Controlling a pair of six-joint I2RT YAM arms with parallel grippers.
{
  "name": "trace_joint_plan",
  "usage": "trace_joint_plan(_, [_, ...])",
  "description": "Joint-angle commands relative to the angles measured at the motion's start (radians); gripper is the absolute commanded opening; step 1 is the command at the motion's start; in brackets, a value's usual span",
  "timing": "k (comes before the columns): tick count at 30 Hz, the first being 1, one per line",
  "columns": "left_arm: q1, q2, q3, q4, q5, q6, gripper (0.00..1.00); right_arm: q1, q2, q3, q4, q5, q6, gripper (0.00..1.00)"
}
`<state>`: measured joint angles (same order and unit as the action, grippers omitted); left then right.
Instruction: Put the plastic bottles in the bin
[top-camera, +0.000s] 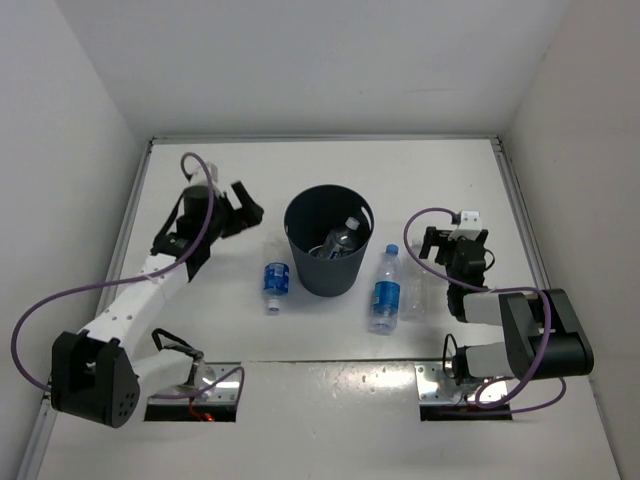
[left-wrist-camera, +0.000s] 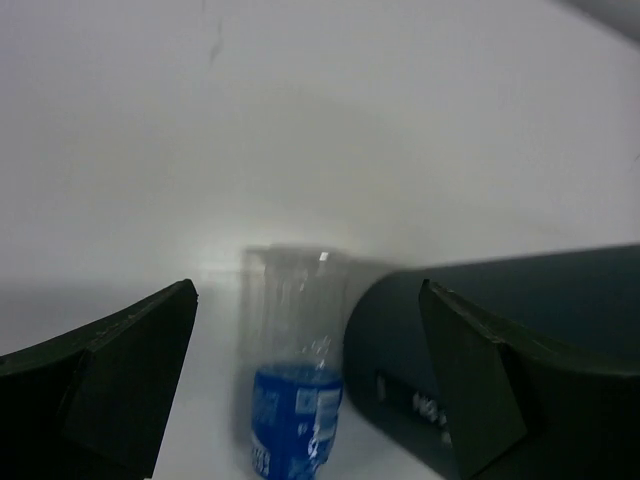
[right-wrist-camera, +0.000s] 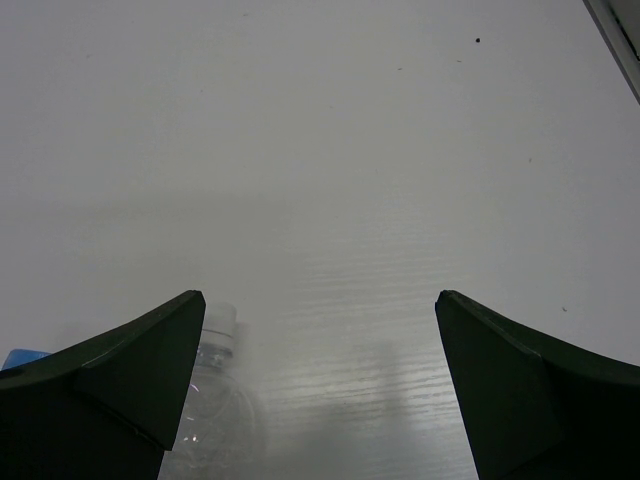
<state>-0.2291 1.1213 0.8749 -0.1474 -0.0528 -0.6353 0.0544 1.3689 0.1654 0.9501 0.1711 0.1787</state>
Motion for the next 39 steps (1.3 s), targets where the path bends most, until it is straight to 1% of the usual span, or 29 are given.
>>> trace_joint_plan(1, [0.005, -0.018, -0.112, 0.129, 0.152, -0.066, 1.0, -0.004, -0.01, 0.02, 0.073, -0.018, -0.004, 1.0])
trace_joint_plan(3, [0.005, -0.018, -0.187, 0.169, 0.2, -0.066, 1.0, -0.013, -0.01, 0.02, 0.073, -0.018, -0.004, 1.0])
trace_joint_plan(4, [-0.007, -0.018, -0.204, 0.181, 0.2, -0.057, 1.0, -0.013, -0.01, 0.02, 0.082, -0.027, -0.004, 1.0])
trace_joint_plan(10, [-0.061, 0.027, -0.286, 0.227, 0.238, 0.025, 1.0, -0.013, -0.01, 0.02, 0.082, -0.027, 0.005, 1.0])
trace_joint_plan(12, [-0.075, 0.05, -0.298, 0.239, 0.238, 0.025, 1.0, -0.013, -0.01, 0.02, 0.082, -0.027, 0.005, 1.0])
trace_joint_plan(18, [-0.122, 0.173, -0.298, 0.218, 0.226, 0.066, 1.0, -0.013, -0.01, 0.02, 0.082, -0.027, 0.005, 1.0])
trace_joint_plan(22, [-0.122, 0.209, -0.298, 0.218, 0.215, 0.077, 1.0, -0.013, -0.01, 0.02, 0.082, -0.036, 0.005, 1.0])
trace_joint_plan(29, [-0.131, 0.328, -0.28, 0.209, 0.215, 0.086, 1.0, -0.013, -0.01, 0.02, 0.082, -0.036, 0.005, 1.0])
trace_joint_plan(32, [-0.122, 0.37, -0.258, 0.189, 0.261, 0.097, 0.89, -0.013, -0.01, 0.02, 0.082, -0.036, 0.005, 1.0])
trace_joint_plan(33, [-0.122, 0.392, -0.245, 0.177, 0.284, 0.097, 0.81, -0.013, -0.01, 0.02, 0.082, -0.036, 0.005, 1.0])
trace_joint_plan(35, [-0.111, 0.414, -0.217, 0.167, 0.294, 0.097, 0.77, -0.013, -0.01, 0.02, 0.082, -0.036, 0.005, 1.0])
trace_joint_plan(36, [-0.102, 0.414, -0.199, 0.157, 0.294, 0.097, 0.73, -0.013, -0.01, 0.02, 0.082, -0.036, 0.005, 1.0])
trace_joint_plan(38, [-0.102, 0.414, -0.185, 0.147, 0.285, 0.088, 0.73, -0.013, -0.01, 0.02, 0.082, -0.036, 0.005, 1.0])
trace_joint_plan(39, [-0.093, 0.393, -0.171, 0.147, 0.259, 0.088, 0.72, -0.013, -0.01, 0.02, 0.082, -0.036, 0.005, 1.0])
